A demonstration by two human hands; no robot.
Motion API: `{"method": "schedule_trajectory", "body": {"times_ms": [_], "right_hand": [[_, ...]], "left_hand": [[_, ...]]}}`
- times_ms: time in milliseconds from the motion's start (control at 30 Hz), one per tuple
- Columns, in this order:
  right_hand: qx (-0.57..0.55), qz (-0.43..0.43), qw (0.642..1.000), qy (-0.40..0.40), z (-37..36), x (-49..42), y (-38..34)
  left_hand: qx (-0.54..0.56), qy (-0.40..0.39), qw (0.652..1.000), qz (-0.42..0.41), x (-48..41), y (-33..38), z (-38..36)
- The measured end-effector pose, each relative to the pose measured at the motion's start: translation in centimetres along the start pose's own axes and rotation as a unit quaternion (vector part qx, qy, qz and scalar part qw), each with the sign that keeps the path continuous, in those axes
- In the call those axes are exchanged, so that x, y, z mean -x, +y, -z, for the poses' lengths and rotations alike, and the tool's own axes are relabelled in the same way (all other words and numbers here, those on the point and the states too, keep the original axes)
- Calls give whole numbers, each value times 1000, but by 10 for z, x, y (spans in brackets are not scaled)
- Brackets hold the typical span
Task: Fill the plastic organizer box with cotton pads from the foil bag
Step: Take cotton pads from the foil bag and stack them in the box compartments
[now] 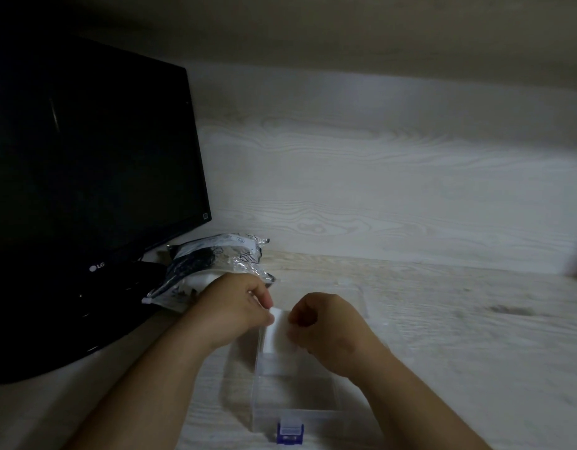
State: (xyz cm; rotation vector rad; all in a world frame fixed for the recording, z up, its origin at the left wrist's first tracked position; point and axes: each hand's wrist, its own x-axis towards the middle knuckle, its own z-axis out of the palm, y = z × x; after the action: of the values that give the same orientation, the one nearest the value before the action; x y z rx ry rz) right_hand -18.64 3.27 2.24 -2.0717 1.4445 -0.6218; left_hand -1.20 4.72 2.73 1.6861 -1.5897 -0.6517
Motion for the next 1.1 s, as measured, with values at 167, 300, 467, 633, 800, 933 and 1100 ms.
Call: {"method": "schedule_trajectory", "body": {"times_ms": [167,300,467,633,800,933,1100], "right_hand": [[-23,-20,999,-10,-1,-2,0],[-25,-19,999,-15,0,-3,0],[8,-15,1000,-24,-1,-3,0],[72,-3,996,-53,-1,-4,-2],[103,-4,994,-39,0,-2,-4],[115,-8,992,-54,4,-2,-3],[117,-16,991,-54,4,-3,-2]], "left_hand": [[-12,8,1000,5,0,0,-3],[-32,11,999,-2,-1,0,-5],[-76,21,997,-4,-2,-2,-7],[-141,22,990,-10,1,0,-6],[-185,22,982,-27,4,4,-12],[-195,-33,980,-29,5,3,-7],[-209,-64,976,-21,9,6,-5]]}}
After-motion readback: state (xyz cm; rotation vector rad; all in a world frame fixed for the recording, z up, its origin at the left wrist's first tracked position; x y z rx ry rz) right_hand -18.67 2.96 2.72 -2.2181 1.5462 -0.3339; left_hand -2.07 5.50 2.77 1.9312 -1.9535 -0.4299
